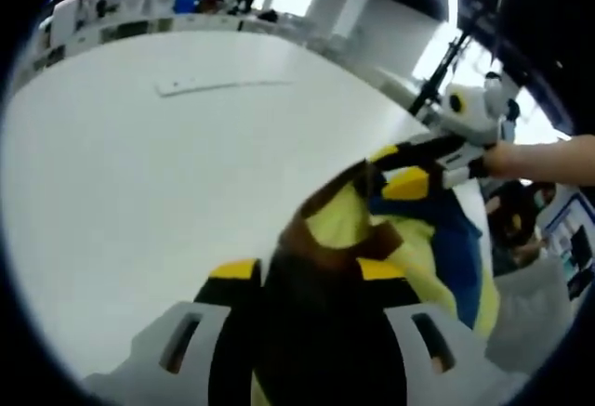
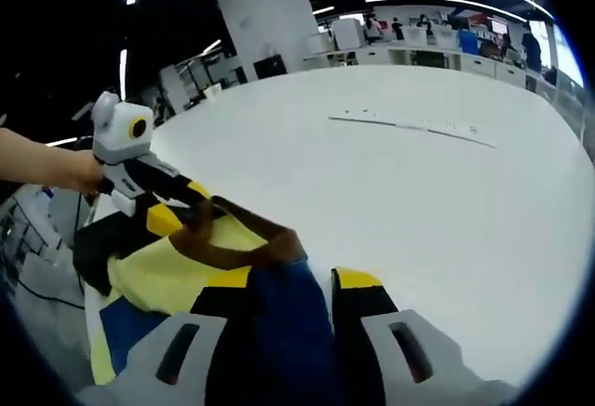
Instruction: Fold the garment on the visible template until the final outline fits inside the template.
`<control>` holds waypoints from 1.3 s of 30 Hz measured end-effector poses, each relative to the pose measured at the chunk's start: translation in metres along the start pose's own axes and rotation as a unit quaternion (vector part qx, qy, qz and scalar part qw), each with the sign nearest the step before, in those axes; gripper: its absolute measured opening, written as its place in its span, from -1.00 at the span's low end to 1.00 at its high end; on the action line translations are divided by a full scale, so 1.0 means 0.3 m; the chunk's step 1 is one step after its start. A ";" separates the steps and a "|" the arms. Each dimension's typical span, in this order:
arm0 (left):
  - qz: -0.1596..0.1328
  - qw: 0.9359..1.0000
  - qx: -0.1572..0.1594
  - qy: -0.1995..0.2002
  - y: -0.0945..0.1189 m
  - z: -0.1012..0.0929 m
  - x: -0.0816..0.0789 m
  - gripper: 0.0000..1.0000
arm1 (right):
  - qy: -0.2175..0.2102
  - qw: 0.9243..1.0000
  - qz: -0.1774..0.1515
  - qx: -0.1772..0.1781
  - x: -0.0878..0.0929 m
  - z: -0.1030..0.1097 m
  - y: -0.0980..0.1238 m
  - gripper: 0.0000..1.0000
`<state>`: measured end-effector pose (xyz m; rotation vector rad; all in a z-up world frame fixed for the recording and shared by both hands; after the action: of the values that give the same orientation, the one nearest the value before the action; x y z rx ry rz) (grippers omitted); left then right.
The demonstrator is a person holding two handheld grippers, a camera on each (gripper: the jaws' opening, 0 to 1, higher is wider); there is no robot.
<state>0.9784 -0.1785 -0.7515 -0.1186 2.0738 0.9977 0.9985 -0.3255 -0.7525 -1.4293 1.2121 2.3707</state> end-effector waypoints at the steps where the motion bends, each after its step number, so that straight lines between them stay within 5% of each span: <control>1: -0.001 1.000 0.000 0.001 -0.001 0.003 -0.001 -0.31 | -0.004 1.000 0.000 0.003 0.003 -0.006 -0.001 -0.38; 9: 0.001 1.000 -0.005 0.004 0.002 0.003 0.009 -0.56 | -0.021 1.000 0.001 0.007 0.011 0.005 -0.001 -0.55; 15: 0.007 1.000 -0.013 -0.002 0.005 0.007 0.014 -0.70 | -0.011 1.000 0.006 -0.003 0.019 0.040 -0.003 -0.94; 21: 0.003 1.000 -0.026 -0.015 0.027 0.000 0.011 -0.99 | -0.023 1.000 0.006 0.001 0.012 0.040 0.014 -0.97; 33: -0.038 0.999 -0.028 0.017 0.102 -0.019 -0.049 -1.00 | -0.033 0.999 -0.032 0.000 -0.063 0.058 0.078 -0.97; 39: -0.100 0.993 -0.028 0.057 0.193 -0.057 -0.113 -1.00 | -0.034 0.996 -0.077 -0.015 -0.140 0.112 0.155 -0.98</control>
<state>0.9671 -0.1590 -0.6860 -0.4124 2.0894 0.9452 0.9764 -0.3219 -0.6849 -1.3834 1.0157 2.3216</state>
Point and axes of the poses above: the point that each gripper's makers call its tool centre point, and the gripper's own axes: y roughly backward along the fingers, z roughly to its left, x roughly out of its underside, the point moved 2 cm from there along y, roughly backward along the fingers, and after that the axes turned 2 degrees about -z, right-handed, at the moved point
